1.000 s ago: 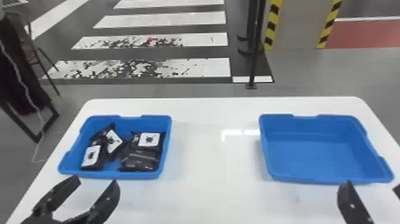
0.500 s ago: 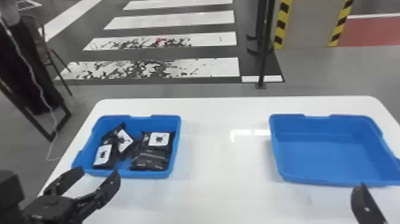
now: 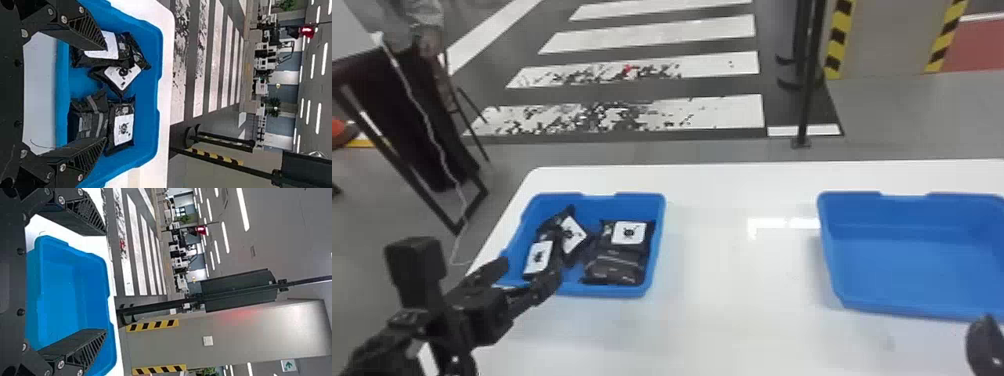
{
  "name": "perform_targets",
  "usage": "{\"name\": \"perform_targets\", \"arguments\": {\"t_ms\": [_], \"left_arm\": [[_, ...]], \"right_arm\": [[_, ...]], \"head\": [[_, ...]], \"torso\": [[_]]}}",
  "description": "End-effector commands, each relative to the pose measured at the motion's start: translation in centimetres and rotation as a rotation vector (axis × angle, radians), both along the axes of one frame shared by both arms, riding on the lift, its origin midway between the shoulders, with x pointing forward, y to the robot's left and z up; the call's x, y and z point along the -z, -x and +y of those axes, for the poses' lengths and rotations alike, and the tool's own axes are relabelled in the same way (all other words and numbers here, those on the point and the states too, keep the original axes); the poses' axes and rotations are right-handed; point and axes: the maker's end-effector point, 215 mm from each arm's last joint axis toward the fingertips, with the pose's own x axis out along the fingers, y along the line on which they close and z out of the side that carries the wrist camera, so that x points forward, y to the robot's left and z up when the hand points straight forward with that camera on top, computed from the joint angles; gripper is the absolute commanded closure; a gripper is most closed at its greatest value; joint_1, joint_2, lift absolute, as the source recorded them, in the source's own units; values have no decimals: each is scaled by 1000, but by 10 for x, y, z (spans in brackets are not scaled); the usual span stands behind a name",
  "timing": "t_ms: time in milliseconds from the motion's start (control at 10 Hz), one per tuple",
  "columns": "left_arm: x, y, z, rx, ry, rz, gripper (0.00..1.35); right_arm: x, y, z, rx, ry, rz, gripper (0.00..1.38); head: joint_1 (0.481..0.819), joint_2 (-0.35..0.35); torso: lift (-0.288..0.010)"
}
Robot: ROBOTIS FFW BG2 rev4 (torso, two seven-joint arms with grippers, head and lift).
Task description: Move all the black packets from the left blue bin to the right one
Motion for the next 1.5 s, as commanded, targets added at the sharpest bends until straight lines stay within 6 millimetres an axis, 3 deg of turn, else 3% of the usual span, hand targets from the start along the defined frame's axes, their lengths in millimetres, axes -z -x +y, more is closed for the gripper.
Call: {"name": "perform_targets", "arguments": {"t_ms": [0,400,800,900,1200,1300,1400], "left_arm": [[12,-20,5,-2,7,22,249],[53,-63,-36,106,81,148,249],[79,-105,-21,112,133,264,246],[89,-109,-32,144,159,298,246],[114,-94,-60,194,232,407,256],[119,-87,-59,185,246,445,391],[124,-79,-57,174,262,478,713]], "right_arm": [[-1,-1,0,2,-2,-2,157],[2,-1,0,2,-6,0,157],[5,-3,0,3,-12,2,156],[7,-2,2,0,-14,7,156],[11,-2,2,-1,-17,14,156],[13,-2,2,-4,-19,15,157],[13,-2,3,-6,-19,15,156]], "head": [[695,226],[695,183],[695,162],[695,165],[695,132],[695,125],[695,120]], "torso": [[-140],[-140],[-140],[-140],[-140],[-140],[-140]]}}
